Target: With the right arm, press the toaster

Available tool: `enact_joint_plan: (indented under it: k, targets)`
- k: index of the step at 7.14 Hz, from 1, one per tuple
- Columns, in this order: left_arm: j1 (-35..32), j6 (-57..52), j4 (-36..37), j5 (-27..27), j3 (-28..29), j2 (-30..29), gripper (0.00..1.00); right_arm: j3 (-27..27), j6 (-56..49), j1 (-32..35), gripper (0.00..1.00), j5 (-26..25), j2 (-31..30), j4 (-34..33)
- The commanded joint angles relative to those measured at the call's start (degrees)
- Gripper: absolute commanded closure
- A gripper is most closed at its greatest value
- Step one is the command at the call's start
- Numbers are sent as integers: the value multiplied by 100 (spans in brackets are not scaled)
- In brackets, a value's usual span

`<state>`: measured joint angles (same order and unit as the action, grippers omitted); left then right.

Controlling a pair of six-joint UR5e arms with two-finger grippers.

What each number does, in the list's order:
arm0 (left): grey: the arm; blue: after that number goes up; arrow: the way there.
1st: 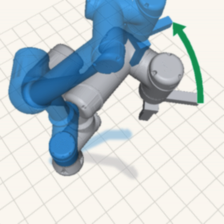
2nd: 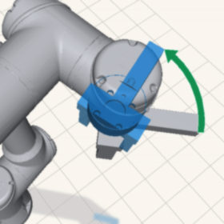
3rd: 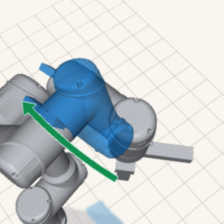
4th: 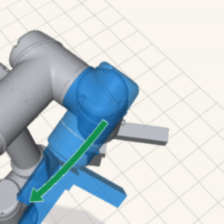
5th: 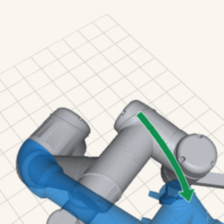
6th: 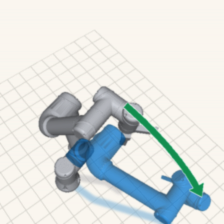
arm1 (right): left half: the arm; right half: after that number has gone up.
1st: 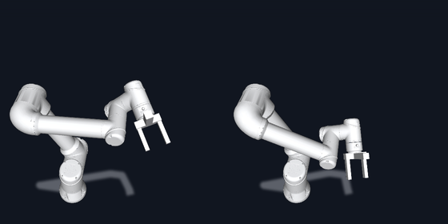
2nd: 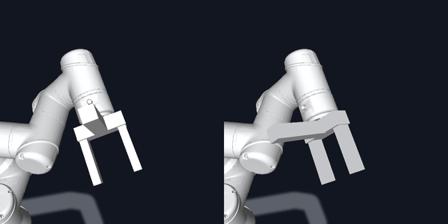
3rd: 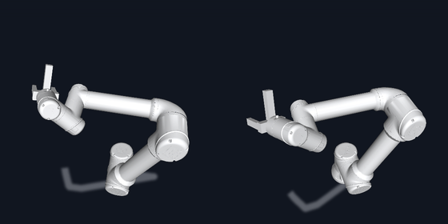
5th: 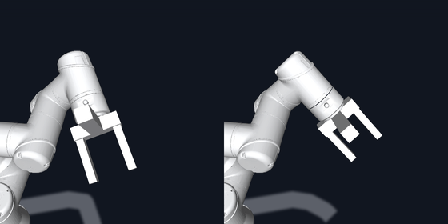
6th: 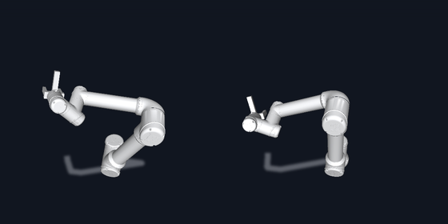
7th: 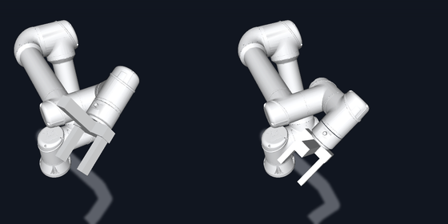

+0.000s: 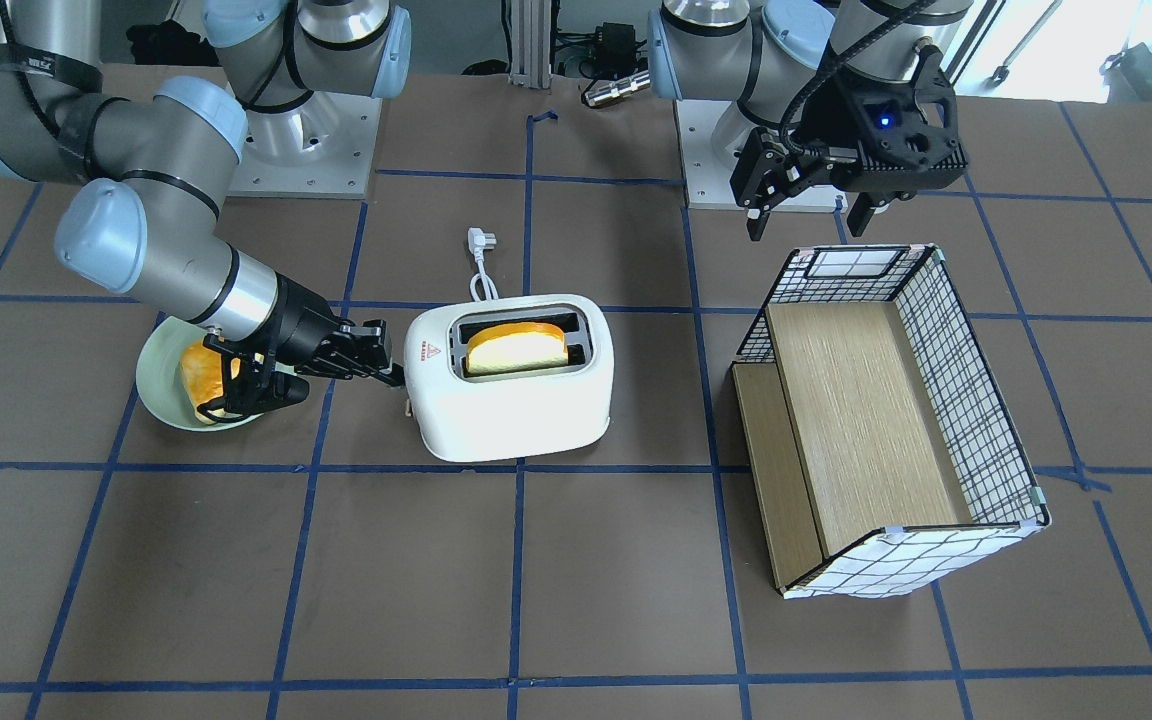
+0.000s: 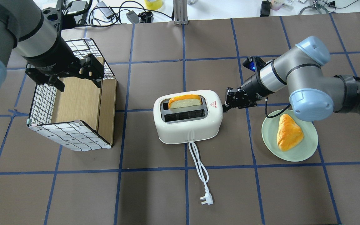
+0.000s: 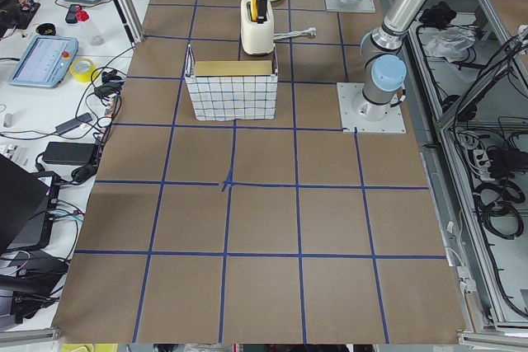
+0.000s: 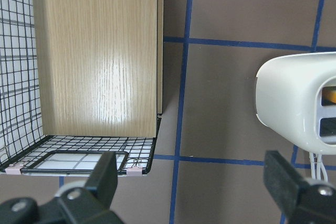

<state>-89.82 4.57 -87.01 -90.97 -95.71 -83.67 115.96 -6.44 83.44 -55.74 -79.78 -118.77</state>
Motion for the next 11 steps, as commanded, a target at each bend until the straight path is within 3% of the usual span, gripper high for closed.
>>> enact_joint_plan:
  k: [1,5,6,9,10,11]
  targets:
    - [0,0,0,0,0,0,0,32,98,-3,100,-7,-37,-32]
    - [0,0,0,-9,0,0,0,-318,1100,75,100,-356,-668,178]
    - [0,0,0,0,0,0,0,-624,1145,198,100,-497,-757,579]
    - [0,0,0,0,0,0,0,-2334,1145,655,100,-2400,-802,2369]
    - [0,0,0,0,0,0,0,-2958,1136,674,87,-3024,-793,3011]
    - [0,0,0,0,0,0,0,-3374,1162,674,77,-3265,-793,3444]
